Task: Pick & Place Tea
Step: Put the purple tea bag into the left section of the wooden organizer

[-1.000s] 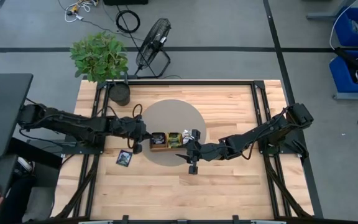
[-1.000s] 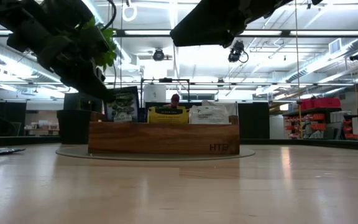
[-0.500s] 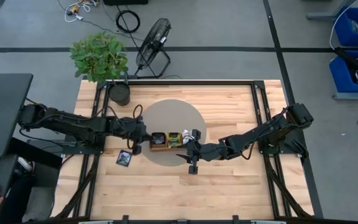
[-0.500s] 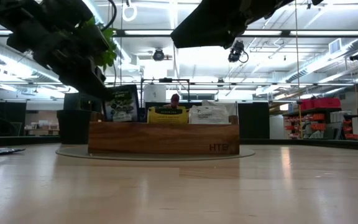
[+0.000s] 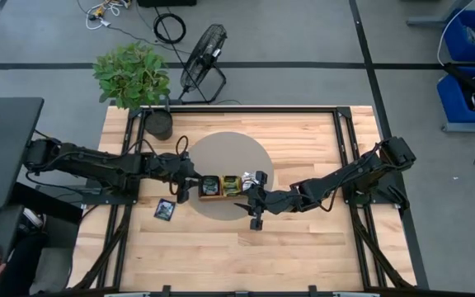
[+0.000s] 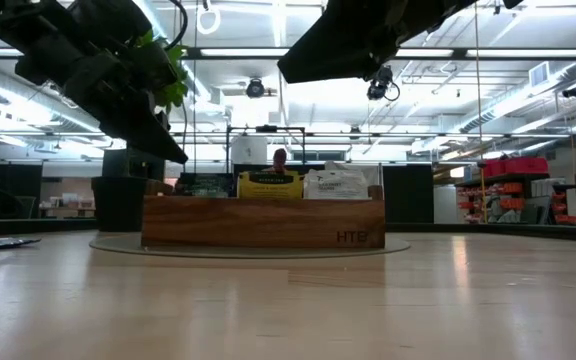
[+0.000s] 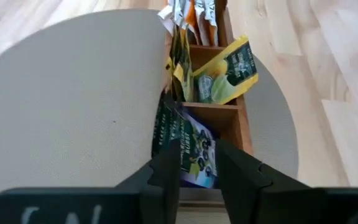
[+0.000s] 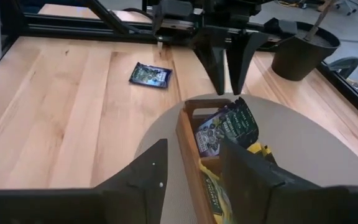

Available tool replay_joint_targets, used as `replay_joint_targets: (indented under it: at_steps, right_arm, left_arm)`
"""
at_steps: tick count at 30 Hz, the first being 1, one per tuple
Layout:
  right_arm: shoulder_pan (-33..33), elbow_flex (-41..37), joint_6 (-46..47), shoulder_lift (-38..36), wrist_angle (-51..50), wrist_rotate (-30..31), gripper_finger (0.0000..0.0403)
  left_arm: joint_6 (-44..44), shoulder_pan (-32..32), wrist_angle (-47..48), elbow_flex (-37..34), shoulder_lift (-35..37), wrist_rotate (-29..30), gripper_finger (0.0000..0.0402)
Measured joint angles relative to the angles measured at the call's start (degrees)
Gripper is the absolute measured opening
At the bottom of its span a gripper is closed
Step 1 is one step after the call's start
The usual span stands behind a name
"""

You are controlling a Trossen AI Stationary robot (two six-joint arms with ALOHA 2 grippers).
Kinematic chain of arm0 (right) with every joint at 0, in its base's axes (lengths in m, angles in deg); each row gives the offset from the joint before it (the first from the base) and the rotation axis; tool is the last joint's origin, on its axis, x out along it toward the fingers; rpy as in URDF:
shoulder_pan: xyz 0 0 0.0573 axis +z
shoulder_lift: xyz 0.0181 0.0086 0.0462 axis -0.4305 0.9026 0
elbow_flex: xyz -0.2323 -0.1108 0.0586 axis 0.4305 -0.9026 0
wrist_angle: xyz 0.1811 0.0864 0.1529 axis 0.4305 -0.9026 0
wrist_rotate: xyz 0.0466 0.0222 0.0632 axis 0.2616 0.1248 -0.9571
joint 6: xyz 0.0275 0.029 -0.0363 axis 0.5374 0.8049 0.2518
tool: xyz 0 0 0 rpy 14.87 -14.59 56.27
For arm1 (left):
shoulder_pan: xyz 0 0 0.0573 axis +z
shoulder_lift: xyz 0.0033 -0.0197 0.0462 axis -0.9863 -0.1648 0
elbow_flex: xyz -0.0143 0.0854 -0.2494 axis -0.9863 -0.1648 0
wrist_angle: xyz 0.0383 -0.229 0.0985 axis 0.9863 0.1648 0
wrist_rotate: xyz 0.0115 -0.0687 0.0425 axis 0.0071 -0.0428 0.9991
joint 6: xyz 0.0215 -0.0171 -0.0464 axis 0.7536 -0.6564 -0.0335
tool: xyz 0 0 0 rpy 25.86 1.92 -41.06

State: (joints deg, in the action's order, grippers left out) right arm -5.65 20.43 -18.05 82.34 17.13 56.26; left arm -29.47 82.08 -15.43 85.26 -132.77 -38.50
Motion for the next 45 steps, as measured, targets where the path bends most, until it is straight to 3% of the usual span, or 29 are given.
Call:
replay_joint_targets:
  at_steps: [5, 10, 14, 17, 22, 29, 37, 45]
  right_arm:
    - [0.0, 0.0, 0.1, 0.0, -0.4, 0.0, 0.0153]
    - [0.3, -0.1, -0.7, 0.0, -0.7, -0.3, 0.0153]
    - [1.8, -4.7, -4.7, -1.4, 9.7, -0.9, 0.0153]
    - [2.7, -10.5, -6.9, -6.5, 17.7, -0.8, 0.0153]
    - [2.5, -21.2, -4.7, -18.2, 22.2, -1.0, 0.0153]
    - [2.7, -33.3, -3.2, -29.7, 31.1, -3.9, 0.0153]
    - [2.6, -38.2, 0.8, -32.4, 31.6, -1.6, 0.0153]
    - [2.7, -38.3, 1.8, -32.2, 28.8, -2.2, 0.0153]
  left_arm:
    - [-2.1, -0.7, 3.9, 0.0, 1.3, -4.8, 0.0126]
    - [-3.2, -3.5, 6.7, 0.0, 3.5, -5.8, 0.0133]
    - [-3.7, -5.6, 5.4, 0.0, 8.7, -5.9, 0.0132]
    - [-3.6, -6.8, 4.5, 0.0, 14.5, -5.8, 0.0131]
    - [-3.3, -8.0, 7.6, -2.1, 24.7, -3.1, 0.0131]
    - [-10.7, -7.9, 24.2, -4.7, 33.8, -1.6, 0.0131]
    - [-26.3, -10.0, 23.8, -5.8, 30.9, 0.6, 0.013]
    - [-33.5, -17.5, 25.0, -5.8, 21.5, 2.4, 0.013]
